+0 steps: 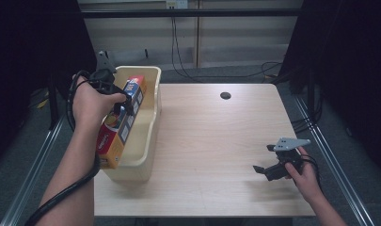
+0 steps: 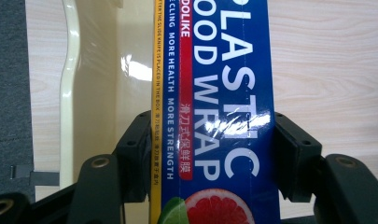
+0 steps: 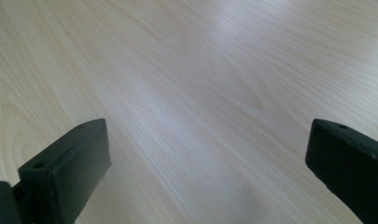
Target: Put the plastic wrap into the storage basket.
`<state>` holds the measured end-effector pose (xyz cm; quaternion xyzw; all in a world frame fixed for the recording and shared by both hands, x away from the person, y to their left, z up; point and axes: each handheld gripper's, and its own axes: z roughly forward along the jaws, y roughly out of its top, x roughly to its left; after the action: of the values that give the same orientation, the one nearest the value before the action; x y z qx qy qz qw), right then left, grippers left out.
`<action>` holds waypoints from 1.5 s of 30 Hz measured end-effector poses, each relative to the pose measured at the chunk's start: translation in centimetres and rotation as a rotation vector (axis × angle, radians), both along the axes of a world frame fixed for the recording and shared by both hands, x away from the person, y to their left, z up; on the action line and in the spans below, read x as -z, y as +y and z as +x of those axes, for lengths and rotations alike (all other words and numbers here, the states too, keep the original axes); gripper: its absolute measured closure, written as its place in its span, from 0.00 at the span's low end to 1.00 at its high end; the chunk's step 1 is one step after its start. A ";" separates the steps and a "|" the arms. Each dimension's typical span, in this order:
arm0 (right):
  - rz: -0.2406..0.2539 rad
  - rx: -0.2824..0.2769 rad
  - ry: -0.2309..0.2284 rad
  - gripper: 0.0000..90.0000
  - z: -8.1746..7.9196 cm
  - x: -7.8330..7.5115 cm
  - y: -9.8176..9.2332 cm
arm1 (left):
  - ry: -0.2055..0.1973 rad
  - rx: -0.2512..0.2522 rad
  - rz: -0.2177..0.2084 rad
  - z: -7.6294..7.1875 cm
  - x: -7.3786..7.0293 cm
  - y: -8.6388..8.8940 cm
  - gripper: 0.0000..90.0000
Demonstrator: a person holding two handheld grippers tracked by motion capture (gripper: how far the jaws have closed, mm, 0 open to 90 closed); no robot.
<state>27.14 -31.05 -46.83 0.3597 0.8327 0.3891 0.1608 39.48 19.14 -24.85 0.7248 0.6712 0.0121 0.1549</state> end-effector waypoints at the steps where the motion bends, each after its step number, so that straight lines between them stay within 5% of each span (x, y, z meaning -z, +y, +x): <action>1: 0.000 0.000 0.000 0.00 0.0 0.0 0.0 | 0.002 0.006 -0.002 0.0 0.1 0.0 0.45; 45: -0.004 -0.016 0.004 0.00 0.0 0.1 0.2 | 0.055 -0.002 0.003 0.3 3.3 0.0 0.45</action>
<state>27.14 -30.90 -46.93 0.3537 0.8366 0.3880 0.1567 39.80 19.12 -28.15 0.7244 0.6759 -0.0066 0.1354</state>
